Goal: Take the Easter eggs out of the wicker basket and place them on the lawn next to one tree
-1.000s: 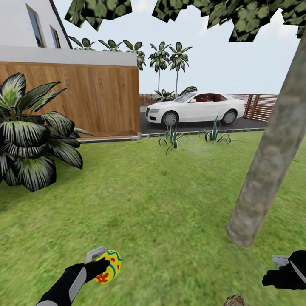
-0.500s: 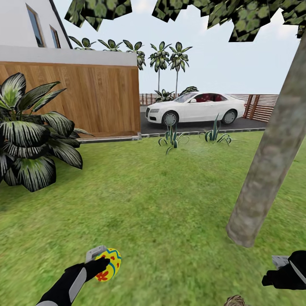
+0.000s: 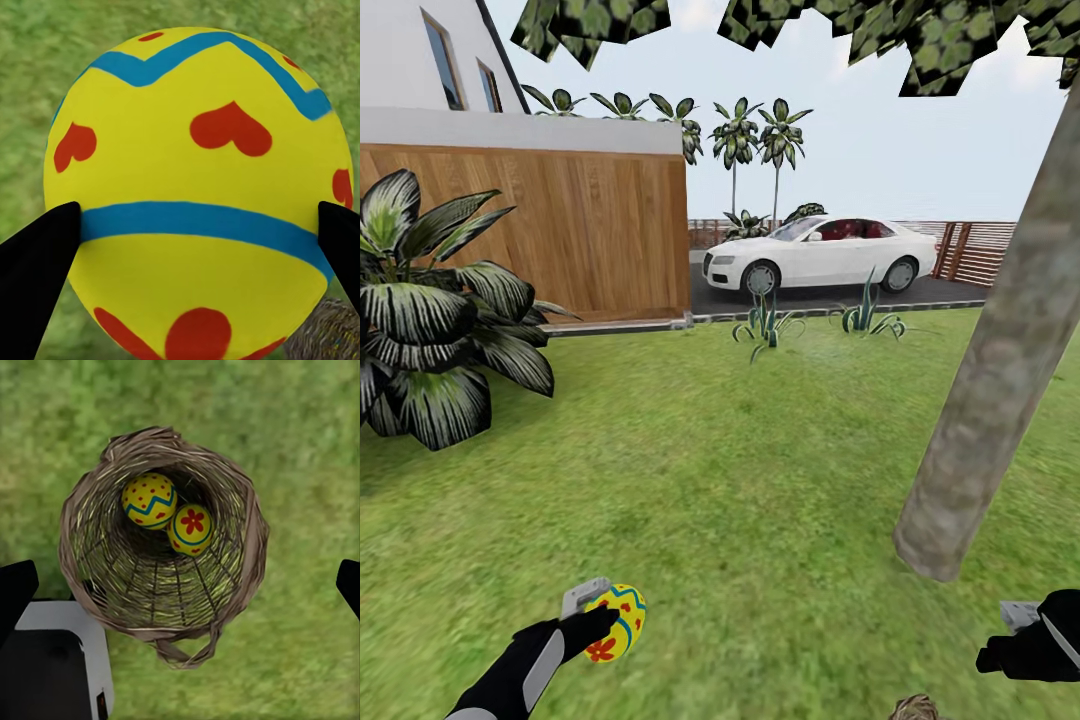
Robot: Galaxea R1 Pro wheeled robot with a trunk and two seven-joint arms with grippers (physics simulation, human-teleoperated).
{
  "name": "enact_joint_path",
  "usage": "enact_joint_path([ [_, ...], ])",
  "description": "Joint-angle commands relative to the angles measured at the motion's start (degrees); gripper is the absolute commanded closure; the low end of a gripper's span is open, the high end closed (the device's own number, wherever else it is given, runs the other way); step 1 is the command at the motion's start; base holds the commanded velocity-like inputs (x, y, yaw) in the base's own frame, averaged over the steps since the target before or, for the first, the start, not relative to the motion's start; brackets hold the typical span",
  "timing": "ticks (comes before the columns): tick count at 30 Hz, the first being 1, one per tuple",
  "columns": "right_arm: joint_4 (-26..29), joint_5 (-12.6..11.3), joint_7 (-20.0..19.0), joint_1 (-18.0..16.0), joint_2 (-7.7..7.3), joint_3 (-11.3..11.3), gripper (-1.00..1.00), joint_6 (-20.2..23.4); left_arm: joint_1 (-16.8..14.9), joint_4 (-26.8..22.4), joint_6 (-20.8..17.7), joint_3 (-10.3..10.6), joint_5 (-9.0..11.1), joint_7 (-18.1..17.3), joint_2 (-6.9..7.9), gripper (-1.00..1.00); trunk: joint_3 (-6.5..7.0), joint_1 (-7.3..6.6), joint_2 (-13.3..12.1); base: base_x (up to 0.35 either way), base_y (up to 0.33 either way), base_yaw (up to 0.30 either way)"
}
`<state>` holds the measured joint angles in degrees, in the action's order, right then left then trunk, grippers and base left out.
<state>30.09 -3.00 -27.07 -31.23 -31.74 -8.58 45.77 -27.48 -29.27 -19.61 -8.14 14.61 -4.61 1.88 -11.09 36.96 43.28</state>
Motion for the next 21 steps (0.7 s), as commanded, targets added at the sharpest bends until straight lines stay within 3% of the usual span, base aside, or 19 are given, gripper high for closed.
enact_joint_path([
  [1, 0.06, -0.25, 0.00, -0.05, -0.06, -0.43, -1.00, 0.21, -0.03, -0.08, -0.43, -0.34, 0.24, -0.22, -0.02, 1.00, -0.28, 0.24, 0.49, 0.000, 0.000, 0.000],
  [21, 0.06, -0.17, 0.00, -0.05, 0.61, -0.48, -1.00, 0.19, -0.03, -0.07, -0.52, -0.39, 0.15, -0.22, 0.06, 1.00, -3.87, 4.63, 8.51, 0.000, 0.000, 0.000],
])
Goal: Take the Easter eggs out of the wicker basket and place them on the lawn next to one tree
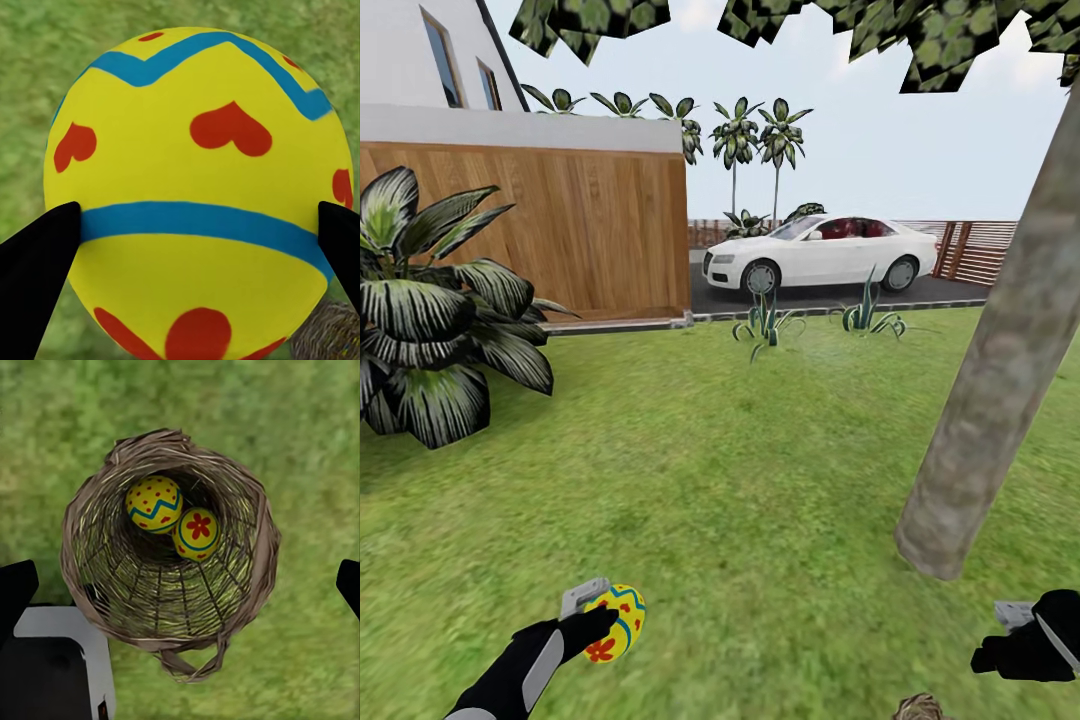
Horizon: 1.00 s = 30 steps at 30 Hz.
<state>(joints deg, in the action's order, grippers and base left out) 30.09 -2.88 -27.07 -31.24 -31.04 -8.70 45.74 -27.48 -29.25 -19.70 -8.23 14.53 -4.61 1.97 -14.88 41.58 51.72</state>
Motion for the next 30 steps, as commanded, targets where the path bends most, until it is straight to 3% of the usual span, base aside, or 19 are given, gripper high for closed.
enact_joint_path([
  [1, 0.06, -0.28, 0.00, -0.05, -0.07, -0.36, -1.00, 0.23, -0.03, -0.09, -0.43, -0.30, 0.25, -0.22, -0.03, 1.00, -0.27, 0.24, 0.48, 0.000, 0.000, 0.000],
  [30, 0.06, -0.28, 0.00, -0.05, 0.02, -0.39, -1.00, 0.23, -0.03, -0.01, -0.43, -0.21, 0.23, -0.22, -0.21, 1.00, -5.11, 6.17, 11.31, 0.000, 0.000, 0.000],
])
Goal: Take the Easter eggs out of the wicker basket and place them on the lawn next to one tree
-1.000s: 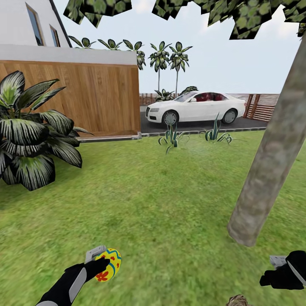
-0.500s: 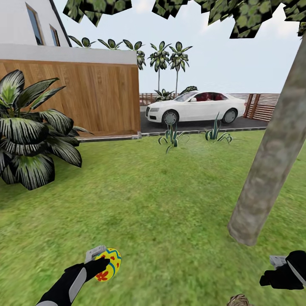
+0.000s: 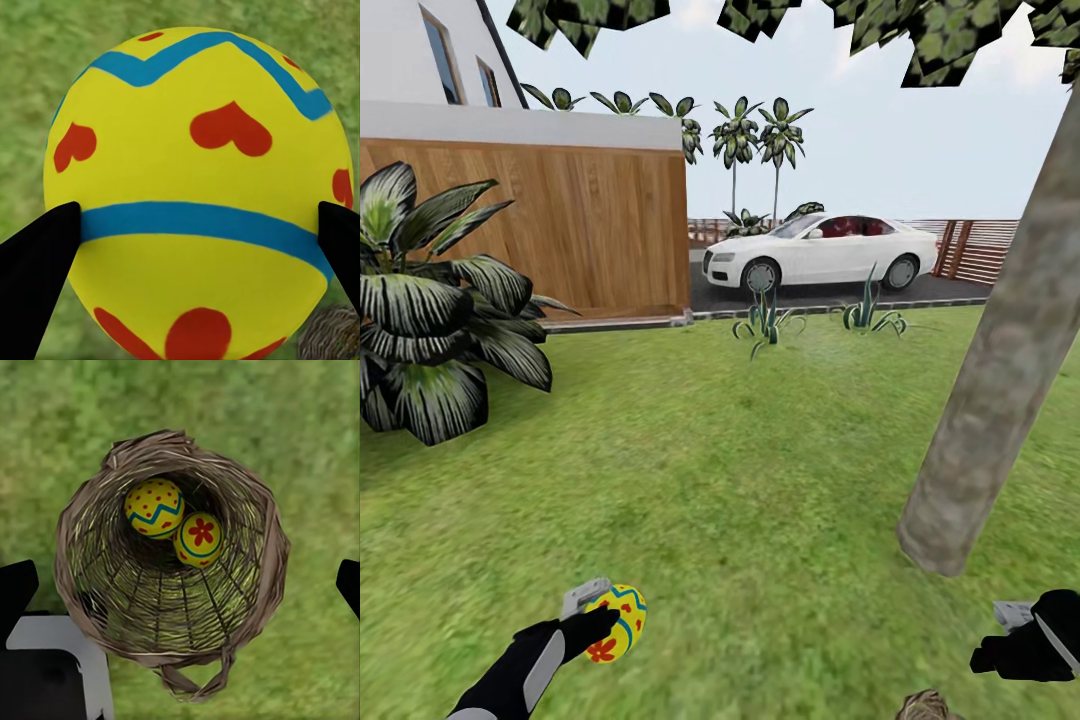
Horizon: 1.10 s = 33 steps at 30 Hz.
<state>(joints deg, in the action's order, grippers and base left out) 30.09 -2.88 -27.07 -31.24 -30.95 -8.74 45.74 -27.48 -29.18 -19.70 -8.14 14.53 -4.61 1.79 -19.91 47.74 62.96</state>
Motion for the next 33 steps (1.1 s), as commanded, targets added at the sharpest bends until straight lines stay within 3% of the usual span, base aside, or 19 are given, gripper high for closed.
enact_joint_path([
  [1, 0.06, -0.28, 0.00, -0.05, -0.08, -0.37, -1.00, 0.23, -0.03, -0.08, -0.42, -0.27, 0.24, -0.22, -0.03, 1.00, -0.26, 0.23, 0.47, 0.000, 0.000, 0.000],
  [33, 0.06, -0.28, 0.00, -0.05, -0.08, -0.32, -1.00, 0.23, -0.03, 0.00, -0.42, -0.12, 0.16, -0.22, -0.12, 1.00, -6.00, 7.26, 13.30, 0.000, 0.000, 0.000],
])
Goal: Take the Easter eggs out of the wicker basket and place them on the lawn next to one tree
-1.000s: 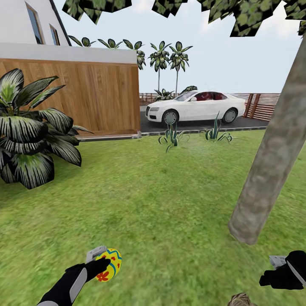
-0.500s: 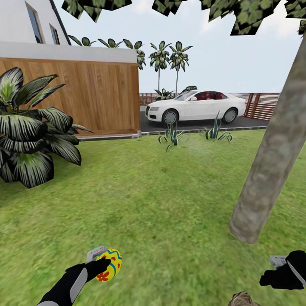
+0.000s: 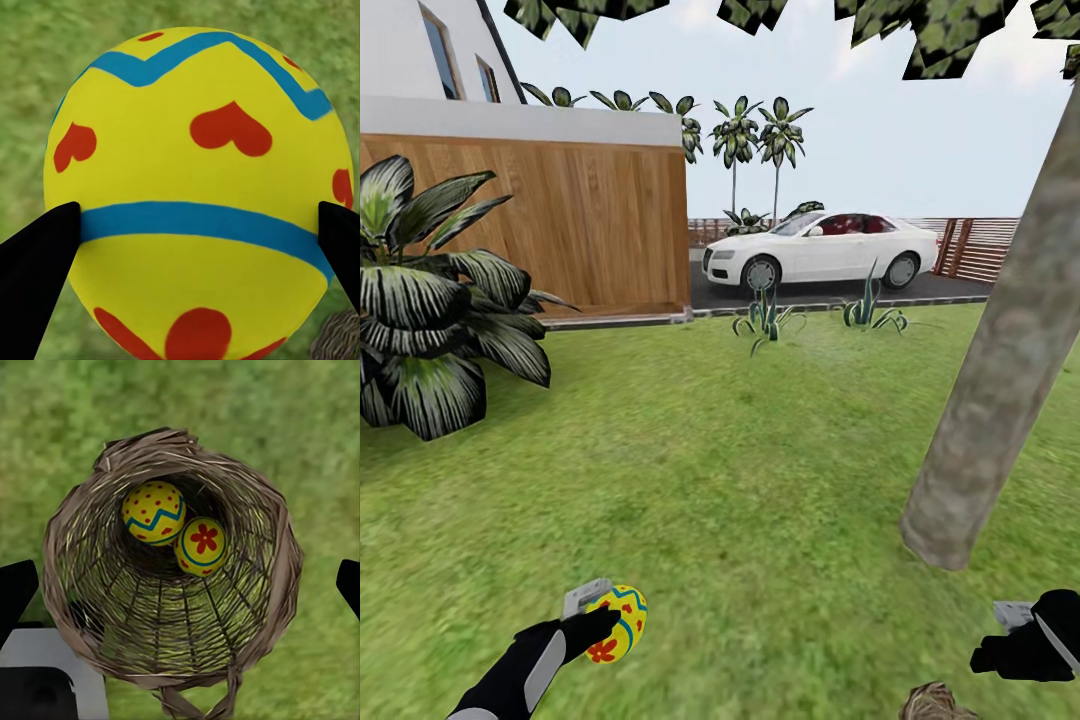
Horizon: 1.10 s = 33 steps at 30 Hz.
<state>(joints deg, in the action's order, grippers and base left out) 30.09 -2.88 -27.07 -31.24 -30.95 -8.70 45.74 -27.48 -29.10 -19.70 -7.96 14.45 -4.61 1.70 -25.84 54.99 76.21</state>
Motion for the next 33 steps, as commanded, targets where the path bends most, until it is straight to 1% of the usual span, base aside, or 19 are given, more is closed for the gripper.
enact_joint_path([
  [1, 0.06, -0.28, 0.00, -0.05, -0.08, -0.36, -1.00, 0.22, -0.02, -0.08, -0.42, -0.30, 0.23, -0.22, -0.03, 1.00, -0.25, 0.23, 0.46, 0.000, 0.000, 0.000],
  [12, 0.04, -0.23, -0.14, -0.05, -0.12, -0.48, -1.00, 0.07, -0.02, -0.08, -0.41, -0.30, 0.23, -0.22, -0.04, 1.00, -2.23, 2.64, 4.87, 0.000, 0.000, 0.000],
  [17, -0.84, -0.20, -0.50, -0.05, -0.19, -0.60, -1.00, -2.84, -0.02, -0.08, -0.34, -0.34, 0.31, -0.34, 0.05, 1.00, -3.12, 3.74, 6.87, 0.000, 0.000, 0.000],
  [18, -0.50, 0.13, -0.84, -0.05, 0.14, -0.27, -1.00, -3.17, -0.02, 0.25, -0.01, -0.21, 0.24, -0.58, -0.28, 1.00, -3.12, 3.73, 6.86, 0.000, 0.000, 0.000],
  [19, -0.58, 0.41, -1.16, -0.05, -0.20, 0.06, -1.00, -3.48, -0.02, 0.58, 0.31, -0.39, 0.41, -0.63, -0.58, 1.00, -3.12, 3.73, 6.86, 0.000, 0.000, 0.000],
  [20, -0.62, 0.77, -1.48, -0.05, -0.53, 0.38, -1.00, -3.81, -0.02, 0.90, 0.63, -0.41, 0.43, -0.64, -0.24, 1.00, -3.12, 3.73, 6.86, 0.000, 0.000, 0.000],
  [21, -0.71, 0.45, -1.13, -0.05, -0.83, 0.03, -1.00, -4.14, 0.03, 1.22, 0.95, -0.44, 0.52, -0.64, 0.08, 1.00, -3.12, 3.73, 6.86, 0.000, 0.000, 0.000],
  [23, -0.73, -0.20, -0.49, -0.05, -0.16, -0.61, -1.00, -4.78, 0.06, 1.86, 1.59, -0.42, 0.39, -0.40, -0.51, 1.00, -3.12, 3.73, 6.86, 0.000, 0.000, 0.000],
  [25, -0.73, -0.91, 0.15, -0.05, 0.27, -0.87, -1.00, -5.15, 0.06, 2.51, 2.23, -0.46, 0.49, -0.36, -0.55, 1.00, -3.12, 3.73, 6.86, 0.000, 0.000, 0.000],
  [27, -0.73, -1.07, 0.26, -0.05, 0.28, -0.92, -1.00, -5.16, 0.06, 2.99, 2.87, -0.55, 0.56, -0.45, -0.56, 1.00, -3.12, 3.73, 6.86, 0.062, 0.019, 0.000],
  [33, -0.76, -1.08, 0.30, -0.05, 0.35, -0.89, -1.00, -5.07, 0.06, 2.99, 4.80, -0.82, 0.67, -0.58, -0.19, 1.00, -3.12, 3.73, 6.86, 0.297, 0.113, 0.000],
])
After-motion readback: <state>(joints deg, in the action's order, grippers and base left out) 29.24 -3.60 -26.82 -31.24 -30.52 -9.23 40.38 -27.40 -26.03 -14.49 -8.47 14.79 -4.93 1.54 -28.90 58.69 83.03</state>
